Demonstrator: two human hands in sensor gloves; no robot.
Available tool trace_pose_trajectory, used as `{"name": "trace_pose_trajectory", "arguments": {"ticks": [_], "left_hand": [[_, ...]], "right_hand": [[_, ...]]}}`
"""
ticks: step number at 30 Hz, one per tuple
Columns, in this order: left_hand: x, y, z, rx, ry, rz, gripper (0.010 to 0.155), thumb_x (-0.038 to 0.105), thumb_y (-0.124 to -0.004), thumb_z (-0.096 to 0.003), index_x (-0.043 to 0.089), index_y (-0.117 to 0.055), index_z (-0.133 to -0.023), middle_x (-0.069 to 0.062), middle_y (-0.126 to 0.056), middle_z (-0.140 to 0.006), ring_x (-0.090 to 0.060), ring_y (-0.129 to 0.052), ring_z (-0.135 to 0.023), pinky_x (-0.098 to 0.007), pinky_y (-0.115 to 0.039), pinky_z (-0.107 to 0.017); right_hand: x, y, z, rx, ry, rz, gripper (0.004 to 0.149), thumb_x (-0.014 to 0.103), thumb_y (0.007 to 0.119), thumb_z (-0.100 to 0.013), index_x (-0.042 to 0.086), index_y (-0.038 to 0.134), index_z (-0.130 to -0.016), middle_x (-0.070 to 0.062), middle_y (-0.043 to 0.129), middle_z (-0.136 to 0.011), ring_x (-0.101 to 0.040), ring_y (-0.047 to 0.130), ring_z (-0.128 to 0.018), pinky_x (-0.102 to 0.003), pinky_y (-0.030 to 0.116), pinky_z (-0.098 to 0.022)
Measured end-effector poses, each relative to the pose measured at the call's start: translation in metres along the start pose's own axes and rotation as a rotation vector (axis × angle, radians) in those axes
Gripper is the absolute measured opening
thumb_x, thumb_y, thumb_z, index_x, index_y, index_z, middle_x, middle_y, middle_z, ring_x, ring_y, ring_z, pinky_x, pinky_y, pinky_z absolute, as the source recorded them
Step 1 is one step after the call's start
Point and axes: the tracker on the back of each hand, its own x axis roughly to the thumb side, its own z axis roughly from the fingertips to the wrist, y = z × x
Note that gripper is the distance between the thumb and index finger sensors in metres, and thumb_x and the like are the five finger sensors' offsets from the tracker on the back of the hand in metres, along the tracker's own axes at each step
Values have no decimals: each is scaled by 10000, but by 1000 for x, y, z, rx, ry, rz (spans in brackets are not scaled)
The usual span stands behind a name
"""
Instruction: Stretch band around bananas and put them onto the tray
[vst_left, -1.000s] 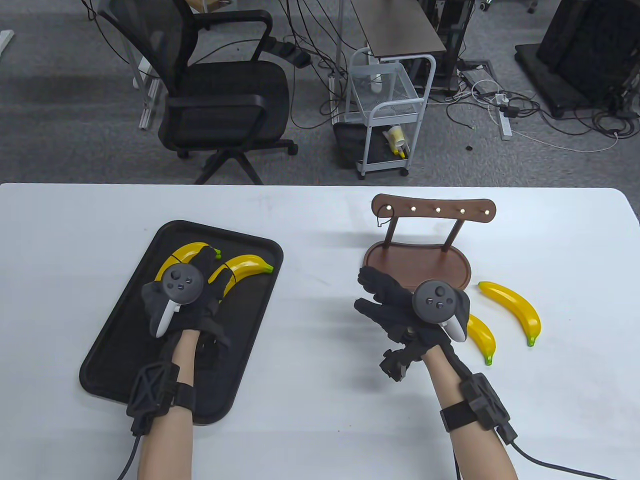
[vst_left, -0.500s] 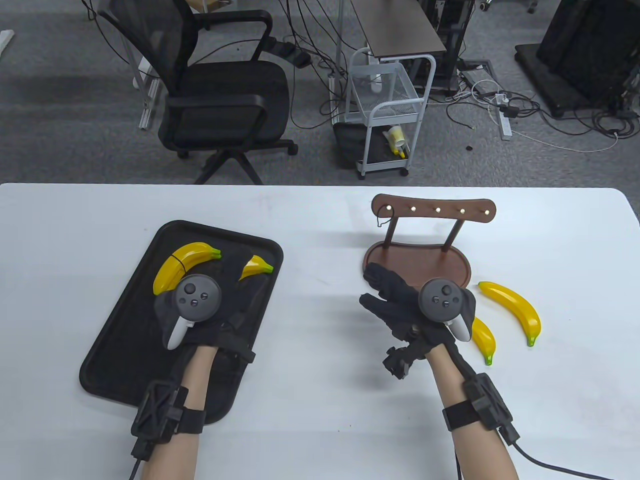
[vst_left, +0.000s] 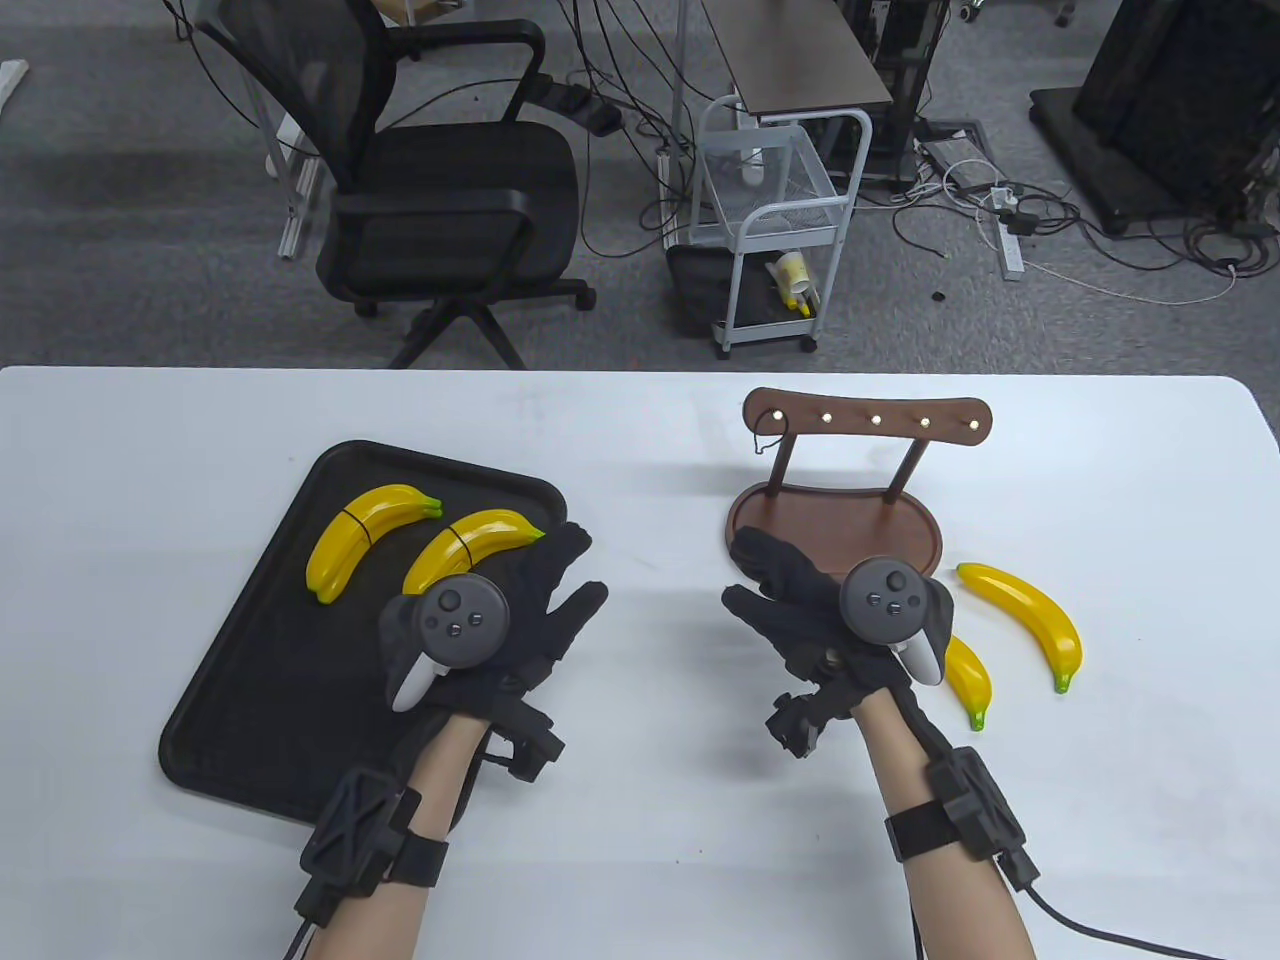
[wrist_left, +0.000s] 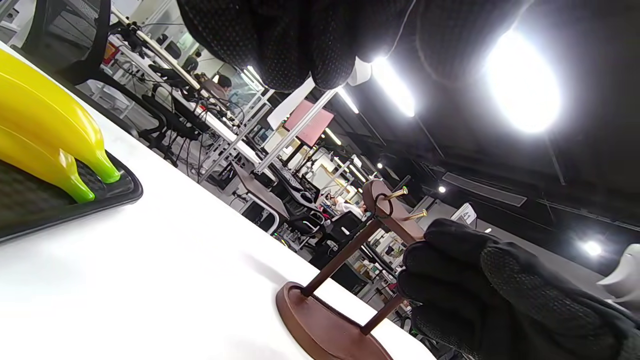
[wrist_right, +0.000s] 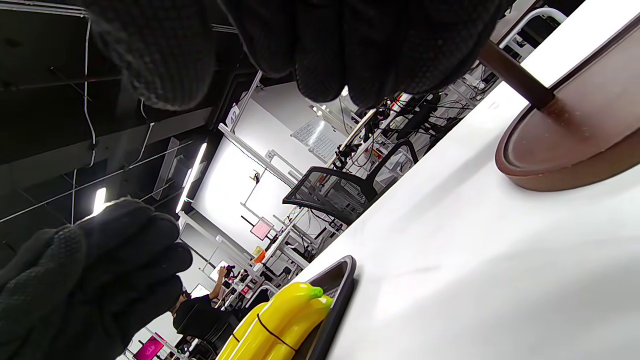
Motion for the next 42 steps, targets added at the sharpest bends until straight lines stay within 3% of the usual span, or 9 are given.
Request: {"name": "trace_pose_trajectory", "arguments": {"ticks": [14, 20, 24, 28, 42], "left_hand": [[-2, -17, 0, -36, -30, 39, 612, 497, -698, -618, 256, -486, -1139, -24, -600, -1208, -338, -687, -1100, -505, -579, -823], [-5, -22, 0, -45, -23, 51, 603, 493, -699, -618, 258, -498, -1135, -20, -612, -1202, -334, -696, -1094, -502, -585, -821], [-5, -24, 1, -51, -23, 50, 598, 490, -701, -617, 257, -506, -1132, -22, -620, -1198, -334, -702, -1090, -502, -588, -819], [-5, -23, 1, -49, -22, 52, 593, 489, -701, -617, 260, -509, -1129, -20, -623, -1196, -333, -704, -1089, -500, -589, -819], [-7, -21, 1, -46, -12, 55, 582, 484, -701, -618, 260, -522, -1125, -18, -633, -1190, -332, -711, -1084, -501, -592, -816]], "right_hand": [[-17, 1, -6, -113, 126, 7, 653, 471, 738, -553, 98, 603, -1071, -169, 727, -1040, -430, 803, -883, -555, 735, -591], [-22, -4, -22, -201, 210, -18, 641, 464, 746, -550, 94, 621, -1059, -170, 753, -1016, -417, 831, -857, -542, 750, -579], [-23, -8, -38, -241, 244, 88, 645, 471, 744, -547, 89, 628, -1054, -170, 763, -1006, -413, 844, -846, -537, 760, -569], [-28, -11, -53, -291, 313, 76, 645, 468, 746, -544, 88, 629, -1052, -173, 766, -1002, -408, 852, -837, -536, 762, -566], [-57, -1, -82, -408, 496, -320, 623, 445, 759, -529, 94, 652, -1032, -154, 798, -970, -371, 880, -805, -515, 776, -552]]}}
